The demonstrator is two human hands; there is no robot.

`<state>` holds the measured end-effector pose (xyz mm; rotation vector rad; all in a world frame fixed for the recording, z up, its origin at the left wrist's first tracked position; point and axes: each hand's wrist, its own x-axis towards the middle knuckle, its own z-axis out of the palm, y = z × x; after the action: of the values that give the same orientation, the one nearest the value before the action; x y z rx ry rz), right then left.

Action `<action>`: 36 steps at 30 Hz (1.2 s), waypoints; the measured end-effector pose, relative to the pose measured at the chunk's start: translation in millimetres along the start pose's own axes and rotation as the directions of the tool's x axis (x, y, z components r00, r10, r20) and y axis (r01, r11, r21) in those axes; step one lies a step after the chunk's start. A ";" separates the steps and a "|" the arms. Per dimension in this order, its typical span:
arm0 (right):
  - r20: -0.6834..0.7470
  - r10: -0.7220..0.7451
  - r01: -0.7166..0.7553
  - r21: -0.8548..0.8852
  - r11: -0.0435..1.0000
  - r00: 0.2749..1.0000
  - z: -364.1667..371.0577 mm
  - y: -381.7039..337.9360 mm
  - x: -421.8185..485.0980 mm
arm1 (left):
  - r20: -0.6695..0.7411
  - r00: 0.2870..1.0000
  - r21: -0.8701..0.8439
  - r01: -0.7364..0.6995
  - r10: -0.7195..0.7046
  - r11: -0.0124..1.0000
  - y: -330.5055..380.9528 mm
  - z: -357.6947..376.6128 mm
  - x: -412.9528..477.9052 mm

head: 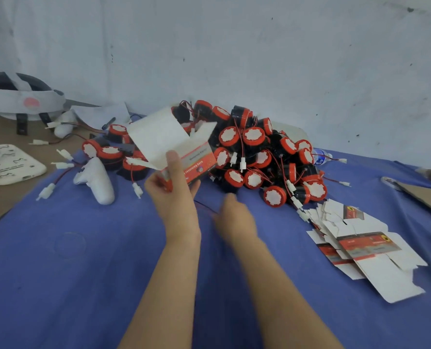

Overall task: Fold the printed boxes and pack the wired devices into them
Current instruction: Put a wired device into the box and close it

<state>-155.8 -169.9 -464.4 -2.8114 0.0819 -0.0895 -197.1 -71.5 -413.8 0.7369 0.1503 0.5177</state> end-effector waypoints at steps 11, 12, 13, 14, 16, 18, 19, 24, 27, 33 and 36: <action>-0.141 -0.078 0.127 0.376 0.918 0.987 -59.4 63.1 -49.6 | 0.086 0.991 0.324 0.074 -0.107 0.943 -47.1 -6.6 -6.9; -0.160 -0.153 0.206 0.411 0.888 0.975 -49.7 51.4 -52.7 | 0.095 0.989 0.325 0.073 -0.110 0.943 -47.5 -6.8 -6.0; -0.178 -0.200 0.254 0.372 0.893 0.964 -38.0 41.8 -54.0 | 0.102 0.988 0.318 0.079 -0.117 0.945 -48.6 -7.5 -5.1; -0.188 -0.202 0.255 0.320 0.912 0.961 -25.1 36.2 -53.6 | 0.101 0.987 0.312 0.086 -0.123 0.946 -49.5 -7.8 -5.4; -0.258 -0.122 0.197 0.287 0.937 0.958 -8.6 34.1 -52.6 | 0.099 0.988 0.291 0.086 -0.119 0.953 -53.1 -9.4 -5.8; -0.381 0.046 0.170 0.514 0.841 0.924 -8.8 39.5 -49.1 | 0.091 0.989 0.259 0.090 -0.117 0.962 -55.3 -11.7 -4.8; -0.426 0.164 0.171 0.644 0.745 0.890 -14.0 45.0 -48.0 | 0.092 0.989 0.267 0.085 -0.114 0.960 -56.5 -13.5 -3.9; -0.717 0.360 0.391 0.652 0.650 0.597 -50.6 70.3 -52.9 | 0.271 0.946 0.706 -0.069 -0.179 0.705 -68.0 -17.8 -4.8; -0.702 0.179 0.419 0.588 0.692 0.689 -51.3 60.5 -56.4 | 0.455 0.835 0.825 -0.264 -0.310 0.500 -72.8 -14.7 -15.6; -0.395 -0.002 0.113 0.257 0.960 0.919 -33.7 55.4 -50.5 | 0.530 0.763 0.826 -0.367 -0.370 0.428 -65.6 -19.1 -15.4; -0.372 0.117 -0.014 0.270 0.963 0.921 -36.6 60.3 -49.6 | 0.561 0.738 0.806 -0.383 -0.375 0.452 -63.3 -19.7 -15.8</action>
<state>-210.6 -235.2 -451.9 -2.4841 0.2381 -0.5941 -191.7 -106.9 -471.8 1.9919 -0.3318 0.0673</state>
